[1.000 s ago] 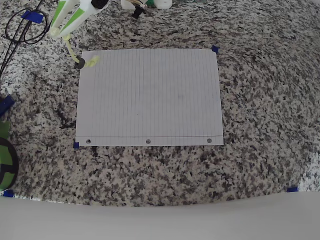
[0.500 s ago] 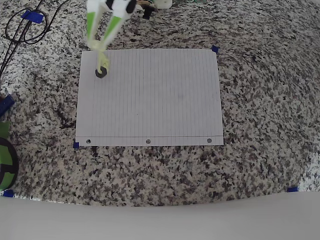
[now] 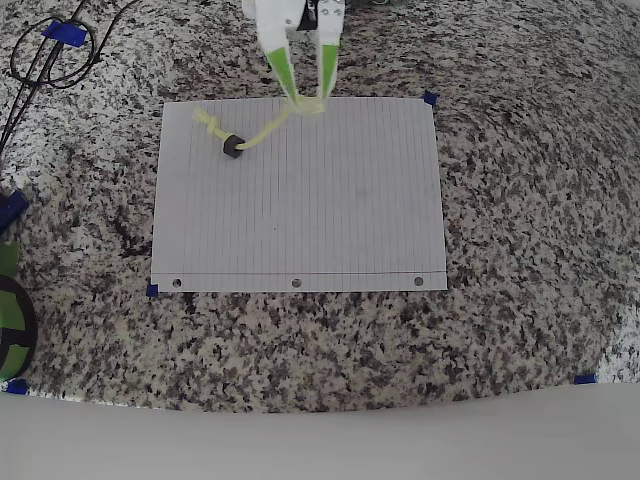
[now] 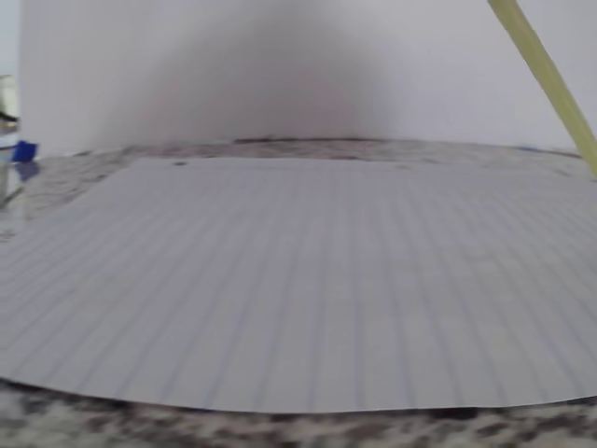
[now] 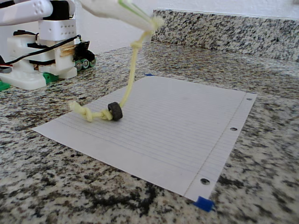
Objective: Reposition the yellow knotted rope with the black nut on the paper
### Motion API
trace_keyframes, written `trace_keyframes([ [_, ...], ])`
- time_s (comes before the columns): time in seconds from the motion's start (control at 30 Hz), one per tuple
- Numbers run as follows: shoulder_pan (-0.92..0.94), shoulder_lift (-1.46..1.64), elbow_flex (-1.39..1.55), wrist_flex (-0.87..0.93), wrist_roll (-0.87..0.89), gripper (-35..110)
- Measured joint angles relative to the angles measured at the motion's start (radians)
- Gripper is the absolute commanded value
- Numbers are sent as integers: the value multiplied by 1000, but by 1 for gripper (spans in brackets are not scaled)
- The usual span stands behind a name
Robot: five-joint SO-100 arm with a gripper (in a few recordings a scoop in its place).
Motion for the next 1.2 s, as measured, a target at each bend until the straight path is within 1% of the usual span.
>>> trace_keyframes([
  [0.37, -104, 37, 14, 183, 2, 1],
  [0.53, -120, 37, 14, 233, 2, 49],
  [0.6, -120, 37, 14, 249, 2, 58],
  [0.67, -120, 37, 14, 259, 2, 62],
  [0.73, -120, 37, 14, 262, -12, 69],
  [1.03, -118, 38, 14, 268, -34, 68],
  [1.13, -94, 31, 12, 293, -46, 59],
  [1.2, -64, -9, -5, 331, -46, 46],
])
